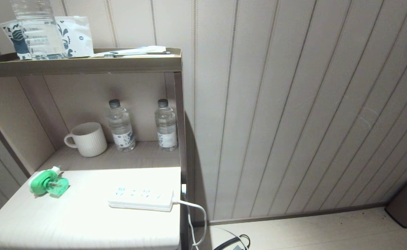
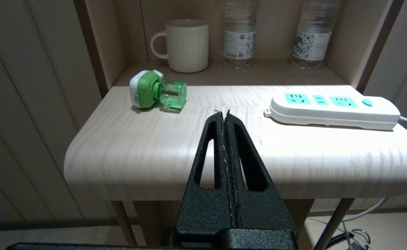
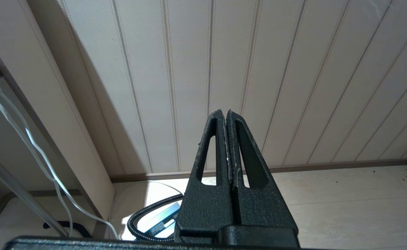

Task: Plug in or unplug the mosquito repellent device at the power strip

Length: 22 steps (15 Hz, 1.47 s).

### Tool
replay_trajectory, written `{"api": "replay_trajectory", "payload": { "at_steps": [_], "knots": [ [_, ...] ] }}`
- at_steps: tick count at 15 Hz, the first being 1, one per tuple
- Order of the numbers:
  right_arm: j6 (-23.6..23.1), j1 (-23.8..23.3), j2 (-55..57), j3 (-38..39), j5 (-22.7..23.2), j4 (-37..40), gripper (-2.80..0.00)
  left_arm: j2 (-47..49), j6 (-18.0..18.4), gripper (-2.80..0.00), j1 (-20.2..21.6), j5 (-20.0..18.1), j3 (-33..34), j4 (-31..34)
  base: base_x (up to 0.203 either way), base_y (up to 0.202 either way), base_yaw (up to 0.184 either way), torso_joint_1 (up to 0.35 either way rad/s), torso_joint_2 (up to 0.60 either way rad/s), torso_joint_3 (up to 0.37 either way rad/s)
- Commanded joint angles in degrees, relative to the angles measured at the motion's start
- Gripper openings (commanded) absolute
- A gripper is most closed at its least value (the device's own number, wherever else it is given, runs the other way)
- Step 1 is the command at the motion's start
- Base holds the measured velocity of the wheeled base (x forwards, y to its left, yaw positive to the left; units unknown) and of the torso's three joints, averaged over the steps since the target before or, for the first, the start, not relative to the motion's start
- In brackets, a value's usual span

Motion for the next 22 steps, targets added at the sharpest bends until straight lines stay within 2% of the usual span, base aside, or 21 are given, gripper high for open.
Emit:
{"api": "replay_trajectory", "payload": {
  "at_steps": [1, 8, 11, 14, 15, 18, 22],
  "knots": [
    [0.0, 0.0, 0.1, 0.0, 0.0, 0.1, -2.8, -0.1, 0.2, -2.8, 0.0, -0.1, 0.0, -0.1, 0.0, 0.0, 0.0, 0.0, 0.0, 0.0],
    [-0.7, -0.1, 0.0, 0.0, 0.1, 0.0, -2.8, -0.1, 0.9, -2.8, 0.1, 0.2, 0.0, 0.0, 0.0, 0.0, 0.0, 0.0, 0.0, 0.0],
    [-0.7, 0.0, 0.0, 0.0, 0.1, 0.0, -2.8, 0.0, 5.6, -2.8, 0.1, -0.6, 0.0, 0.3, 0.0, 0.0, 0.0, 0.0, 0.0, 0.0],
    [-0.7, -0.1, 0.0, 0.0, 0.1, 0.0, -2.8, 0.7, 5.9, -2.8, 0.1, -0.2, -1.2, 0.9, 0.0, 0.0, 0.0, 0.0, 0.0, 0.0],
    [-0.7, -0.1, 0.0, 0.0, 0.1, 0.0, -2.8, 1.6, 5.7, -2.8, 0.1, -0.1, -4.2, 1.7, 0.0, 0.0, 0.0, 0.0, 0.0, 0.0],
    [-0.7, -0.1, 0.0, 0.0, 0.1, 0.0, -2.8, 8.9, 5.3, -2.8, 0.1, 0.3, -21.4, 8.1, 0.0, 0.0, 0.0, 0.0, 0.0, 0.0],
    [-0.7, -0.1, 0.0, 0.0, 0.1, 0.0, -2.8, 29.1, 4.9, -2.8, 0.2, 0.6, -38.5, 20.5, 0.0, 0.0, 0.0, 0.0, 0.0, 0.0]
  ]
}}
